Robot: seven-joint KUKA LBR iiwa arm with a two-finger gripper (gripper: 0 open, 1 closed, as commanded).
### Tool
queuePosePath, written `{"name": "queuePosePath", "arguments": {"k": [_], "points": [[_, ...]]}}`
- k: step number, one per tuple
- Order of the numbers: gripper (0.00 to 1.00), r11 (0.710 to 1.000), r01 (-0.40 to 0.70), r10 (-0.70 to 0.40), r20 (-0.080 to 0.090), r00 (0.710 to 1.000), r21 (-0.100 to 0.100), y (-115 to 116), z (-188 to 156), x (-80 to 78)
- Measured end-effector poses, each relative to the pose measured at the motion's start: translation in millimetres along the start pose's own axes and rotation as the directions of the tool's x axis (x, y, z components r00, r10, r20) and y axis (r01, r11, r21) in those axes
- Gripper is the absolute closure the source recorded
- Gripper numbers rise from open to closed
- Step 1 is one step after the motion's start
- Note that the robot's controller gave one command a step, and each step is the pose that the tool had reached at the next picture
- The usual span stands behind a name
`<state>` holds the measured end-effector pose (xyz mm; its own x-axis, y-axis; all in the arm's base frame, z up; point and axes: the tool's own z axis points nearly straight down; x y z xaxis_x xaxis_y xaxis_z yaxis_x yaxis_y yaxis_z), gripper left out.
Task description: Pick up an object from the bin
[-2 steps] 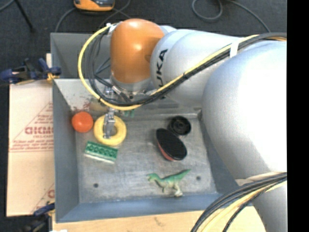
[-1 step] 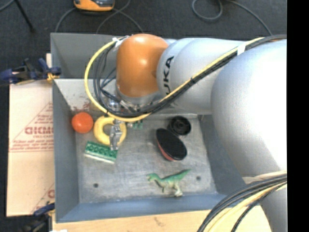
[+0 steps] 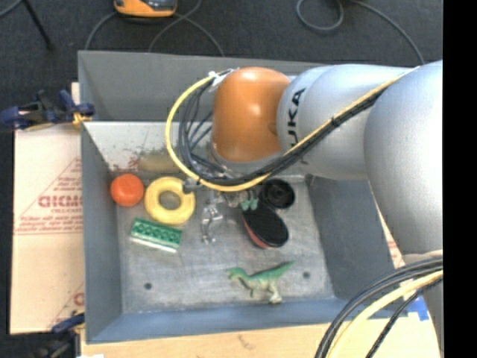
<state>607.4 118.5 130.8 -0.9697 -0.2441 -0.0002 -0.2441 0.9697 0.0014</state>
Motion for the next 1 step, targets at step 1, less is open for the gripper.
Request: {"name": "queuePosePath", "arguments": {"k": [1], "points": [[0.0, 0.985, 0.171, -0.171, 0.012, 0.985, 0.007, -47.9, 33.1, -16.0]]}}
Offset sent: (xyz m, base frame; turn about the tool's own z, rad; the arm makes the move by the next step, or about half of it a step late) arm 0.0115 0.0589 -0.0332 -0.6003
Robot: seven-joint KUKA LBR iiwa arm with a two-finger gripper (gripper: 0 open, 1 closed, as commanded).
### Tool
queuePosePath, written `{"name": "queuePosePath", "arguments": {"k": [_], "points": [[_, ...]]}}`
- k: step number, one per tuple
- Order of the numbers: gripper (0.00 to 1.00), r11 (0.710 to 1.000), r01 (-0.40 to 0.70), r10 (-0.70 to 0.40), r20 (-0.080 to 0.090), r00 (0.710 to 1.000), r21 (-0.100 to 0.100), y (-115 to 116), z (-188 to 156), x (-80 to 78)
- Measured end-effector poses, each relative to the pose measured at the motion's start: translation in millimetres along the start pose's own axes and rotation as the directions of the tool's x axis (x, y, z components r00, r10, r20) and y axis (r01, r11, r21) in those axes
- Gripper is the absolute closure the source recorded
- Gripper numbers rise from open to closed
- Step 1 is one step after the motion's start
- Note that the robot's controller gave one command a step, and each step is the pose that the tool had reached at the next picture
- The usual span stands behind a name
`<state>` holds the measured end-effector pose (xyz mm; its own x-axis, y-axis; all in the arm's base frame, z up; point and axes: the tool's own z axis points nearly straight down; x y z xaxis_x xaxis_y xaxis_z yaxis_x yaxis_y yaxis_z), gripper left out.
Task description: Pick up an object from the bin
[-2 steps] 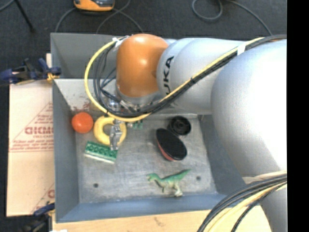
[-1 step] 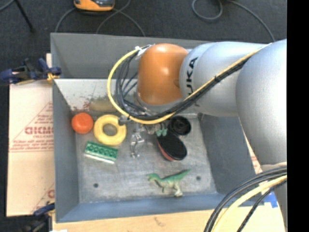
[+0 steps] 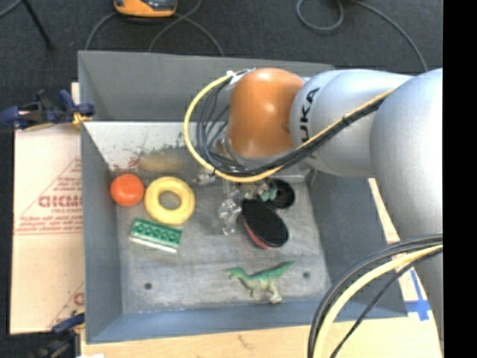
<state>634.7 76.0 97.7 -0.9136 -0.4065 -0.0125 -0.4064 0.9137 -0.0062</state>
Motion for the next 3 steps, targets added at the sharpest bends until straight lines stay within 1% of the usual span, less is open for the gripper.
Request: {"name": "queuePosePath", "arguments": {"k": [1, 2, 3], "points": [[0.0, 0.999, 0.049, -0.049, -0.005, 0.999, -0.002, -8.0, 17.4, -0.6], [1.0, 0.994, 0.109, -0.109, -0.008, 0.994, -0.007, 0.3, -64.2, 39.3], [1.0, 0.994, 0.108, -0.108, -0.008, 0.994, -0.008, 0.6, -64.1, 39.3]]}}
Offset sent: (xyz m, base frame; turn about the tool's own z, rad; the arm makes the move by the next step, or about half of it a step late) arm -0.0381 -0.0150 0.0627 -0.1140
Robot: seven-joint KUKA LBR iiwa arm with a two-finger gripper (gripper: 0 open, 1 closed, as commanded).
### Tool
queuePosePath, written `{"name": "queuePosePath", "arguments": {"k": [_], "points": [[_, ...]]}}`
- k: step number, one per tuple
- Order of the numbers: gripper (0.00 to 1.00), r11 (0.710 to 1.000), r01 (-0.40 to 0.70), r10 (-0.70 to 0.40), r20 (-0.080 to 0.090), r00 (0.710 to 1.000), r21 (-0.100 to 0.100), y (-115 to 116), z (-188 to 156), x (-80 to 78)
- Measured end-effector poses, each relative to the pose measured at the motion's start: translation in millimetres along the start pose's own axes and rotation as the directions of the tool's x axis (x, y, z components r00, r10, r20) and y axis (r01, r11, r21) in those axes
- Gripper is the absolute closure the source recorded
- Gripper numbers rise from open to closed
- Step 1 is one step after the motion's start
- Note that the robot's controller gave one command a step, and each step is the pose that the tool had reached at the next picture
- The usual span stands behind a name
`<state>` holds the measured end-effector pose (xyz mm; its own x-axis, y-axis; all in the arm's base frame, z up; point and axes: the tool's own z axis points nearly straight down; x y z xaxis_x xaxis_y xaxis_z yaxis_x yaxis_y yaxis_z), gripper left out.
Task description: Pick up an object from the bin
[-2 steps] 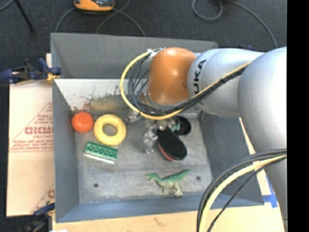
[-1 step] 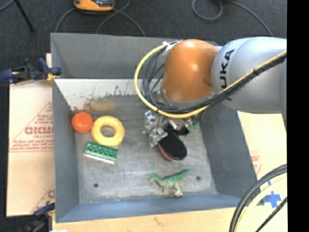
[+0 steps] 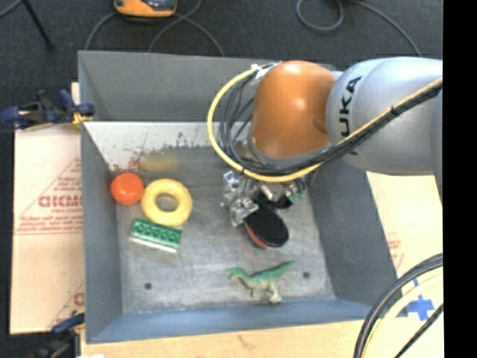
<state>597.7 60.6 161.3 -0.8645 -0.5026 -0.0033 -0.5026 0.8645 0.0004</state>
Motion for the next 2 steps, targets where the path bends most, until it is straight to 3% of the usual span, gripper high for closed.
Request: {"name": "queuePosePath", "arguments": {"k": [1, 2], "points": [[0.0, 0.947, 0.323, -0.323, -0.005, 0.946, 0.0, -50.9, 27.3, 66.1], [0.0, 0.946, 0.325, -0.325, -0.002, 0.946, 0.0, -48.9, 26.4, 64.1]]}}
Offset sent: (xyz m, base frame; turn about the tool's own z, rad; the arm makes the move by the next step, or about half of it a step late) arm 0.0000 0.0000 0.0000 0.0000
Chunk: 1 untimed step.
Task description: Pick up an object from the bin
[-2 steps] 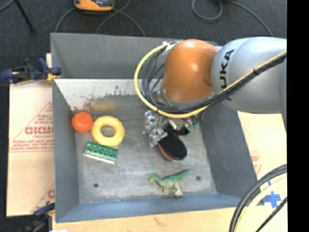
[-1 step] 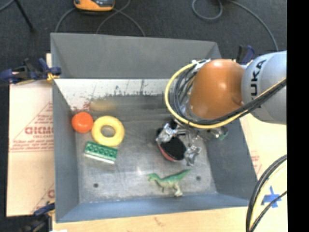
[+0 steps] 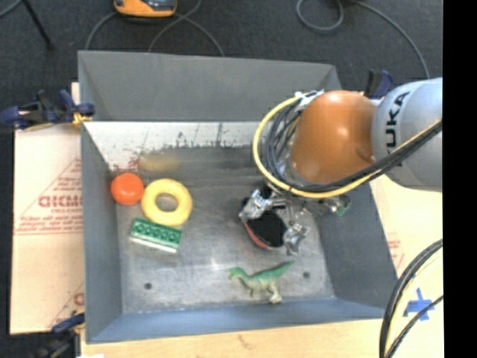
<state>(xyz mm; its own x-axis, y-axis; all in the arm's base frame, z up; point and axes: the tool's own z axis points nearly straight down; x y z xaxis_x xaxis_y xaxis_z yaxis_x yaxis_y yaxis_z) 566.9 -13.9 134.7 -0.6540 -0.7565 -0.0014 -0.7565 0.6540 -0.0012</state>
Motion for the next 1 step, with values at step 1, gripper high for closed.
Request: {"name": "queuePosePath", "arguments": {"k": [1], "points": [[1.0, 1.0, -0.018, 0.018, 0.004, 1.0, 0.003, -5.9, 60.5, 3.0]]}}
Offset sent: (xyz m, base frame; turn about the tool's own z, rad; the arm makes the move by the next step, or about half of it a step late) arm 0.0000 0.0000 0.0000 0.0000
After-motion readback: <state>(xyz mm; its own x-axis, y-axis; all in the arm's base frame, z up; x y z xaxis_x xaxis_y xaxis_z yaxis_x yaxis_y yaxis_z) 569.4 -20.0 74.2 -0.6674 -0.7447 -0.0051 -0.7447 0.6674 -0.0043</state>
